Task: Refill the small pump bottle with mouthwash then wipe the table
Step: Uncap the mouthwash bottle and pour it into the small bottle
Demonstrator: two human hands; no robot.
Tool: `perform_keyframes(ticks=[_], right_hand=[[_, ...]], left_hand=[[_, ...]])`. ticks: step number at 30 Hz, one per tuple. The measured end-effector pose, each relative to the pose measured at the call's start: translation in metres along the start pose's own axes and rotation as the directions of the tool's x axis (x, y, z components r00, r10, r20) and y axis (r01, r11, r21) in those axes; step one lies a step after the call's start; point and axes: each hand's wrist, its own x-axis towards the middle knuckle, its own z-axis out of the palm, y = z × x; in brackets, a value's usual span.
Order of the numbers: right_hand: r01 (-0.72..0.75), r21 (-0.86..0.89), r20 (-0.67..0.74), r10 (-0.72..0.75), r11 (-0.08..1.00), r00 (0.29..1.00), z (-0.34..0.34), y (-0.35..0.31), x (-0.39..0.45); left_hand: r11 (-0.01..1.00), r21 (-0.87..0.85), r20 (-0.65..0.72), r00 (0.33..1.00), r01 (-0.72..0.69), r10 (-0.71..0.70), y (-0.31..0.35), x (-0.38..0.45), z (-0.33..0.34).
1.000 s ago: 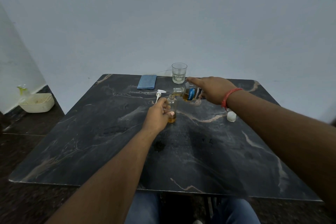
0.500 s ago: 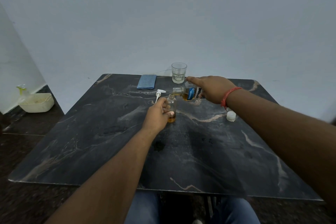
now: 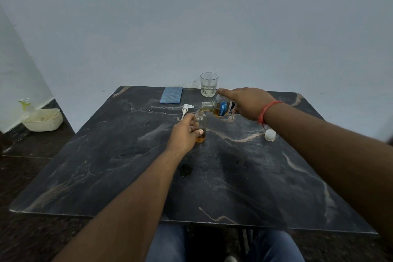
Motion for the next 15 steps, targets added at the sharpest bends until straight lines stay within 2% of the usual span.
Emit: perform_keyframes(ticks=[15], right_hand=[[-0.003,-0.003,-0.004,0.003,1.0,1.0,-0.0013,0.0004,0.0013]], left_hand=[[1.0,0.024,-0.001,1.0,0.002,-0.002,-0.0009,0.0016,0.0003]])
